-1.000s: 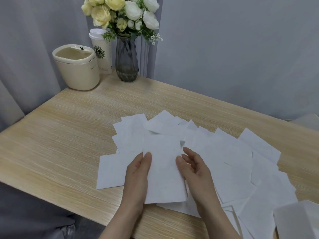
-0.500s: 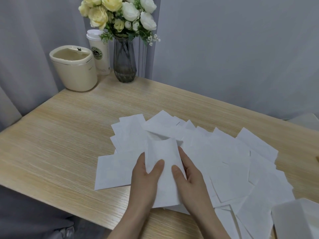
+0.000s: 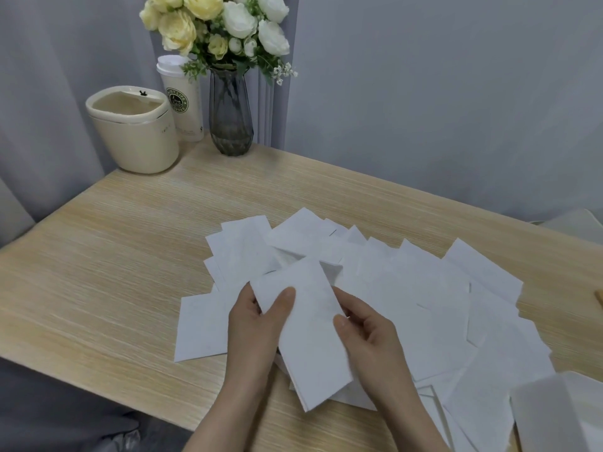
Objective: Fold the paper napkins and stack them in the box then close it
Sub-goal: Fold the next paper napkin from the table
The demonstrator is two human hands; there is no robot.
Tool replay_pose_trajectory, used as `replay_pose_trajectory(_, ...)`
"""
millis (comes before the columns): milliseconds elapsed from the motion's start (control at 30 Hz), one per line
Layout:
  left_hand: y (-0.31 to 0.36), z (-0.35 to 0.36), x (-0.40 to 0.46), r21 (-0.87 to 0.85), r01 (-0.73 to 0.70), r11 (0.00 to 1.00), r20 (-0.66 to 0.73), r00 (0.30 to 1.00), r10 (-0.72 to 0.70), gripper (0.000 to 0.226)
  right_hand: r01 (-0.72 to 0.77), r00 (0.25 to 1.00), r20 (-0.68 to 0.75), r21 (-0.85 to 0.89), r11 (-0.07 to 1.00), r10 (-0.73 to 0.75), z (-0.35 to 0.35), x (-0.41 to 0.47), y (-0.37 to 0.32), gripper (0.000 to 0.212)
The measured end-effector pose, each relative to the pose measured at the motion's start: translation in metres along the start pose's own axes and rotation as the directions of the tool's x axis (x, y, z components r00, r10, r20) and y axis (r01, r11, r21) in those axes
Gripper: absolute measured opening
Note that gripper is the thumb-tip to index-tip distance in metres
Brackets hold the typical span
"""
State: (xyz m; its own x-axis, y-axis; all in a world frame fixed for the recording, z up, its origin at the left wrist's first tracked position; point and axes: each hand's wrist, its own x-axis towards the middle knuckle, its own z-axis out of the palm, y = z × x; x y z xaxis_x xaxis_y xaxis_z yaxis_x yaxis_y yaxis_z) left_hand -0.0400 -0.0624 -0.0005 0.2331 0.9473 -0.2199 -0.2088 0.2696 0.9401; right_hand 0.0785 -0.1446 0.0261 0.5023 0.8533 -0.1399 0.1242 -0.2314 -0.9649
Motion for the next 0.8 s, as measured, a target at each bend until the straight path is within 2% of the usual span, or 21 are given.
replay_pose_trajectory(100, 0.001, -0.007, 0.007, 0.023, 0.003, 1.0, -0.028, 1.0, -0.003, 0.027, -0.029, 1.0, -0.003, 0.029, 0.999, 0.029, -0.006, 0.003, 0.001, 0.039)
replay_pose_trajectory(233, 0.0, -0.009, 0.01, 0.015, -0.015, 1.0, -0.114, 0.993, 0.017, 0.029, -0.067, 0.995, -0.061, 0.168, 0.984, 0.078, -0.009, 0.005, 0.006, 0.034)
replay_pose_trajectory(367, -0.001, -0.003, 0.006, -0.122, -0.021, 0.992, -0.233, 0.972, -0.008, 0.031, -0.11, 0.992, -0.036, 0.279, 0.954, 0.124, -0.004, 0.001, 0.011, 0.055)
replay_pose_trajectory(433, -0.002, 0.001, 0.002, -0.185, -0.028, 0.982, -0.254, 0.967, -0.02, 0.032, -0.097, 0.993, -0.035, 0.316, 0.944, 0.114, 0.001, -0.002, 0.014, 0.058)
replay_pose_trajectory(567, -0.004, 0.003, -0.003, -0.183, -0.013, 0.983, -0.2, 0.98, -0.024, 0.029, -0.022, 0.991, -0.121, 0.264, 0.964, 0.056, 0.0, 0.0, 0.017, 0.043)
replay_pose_trajectory(800, 0.003, 0.0, 0.001, -0.133, 0.055, 0.99, -0.059, 0.996, -0.064, 0.032, -0.014, 0.999, -0.044, 0.103, 0.995, 0.019, -0.015, 0.001, 0.008, 0.053)
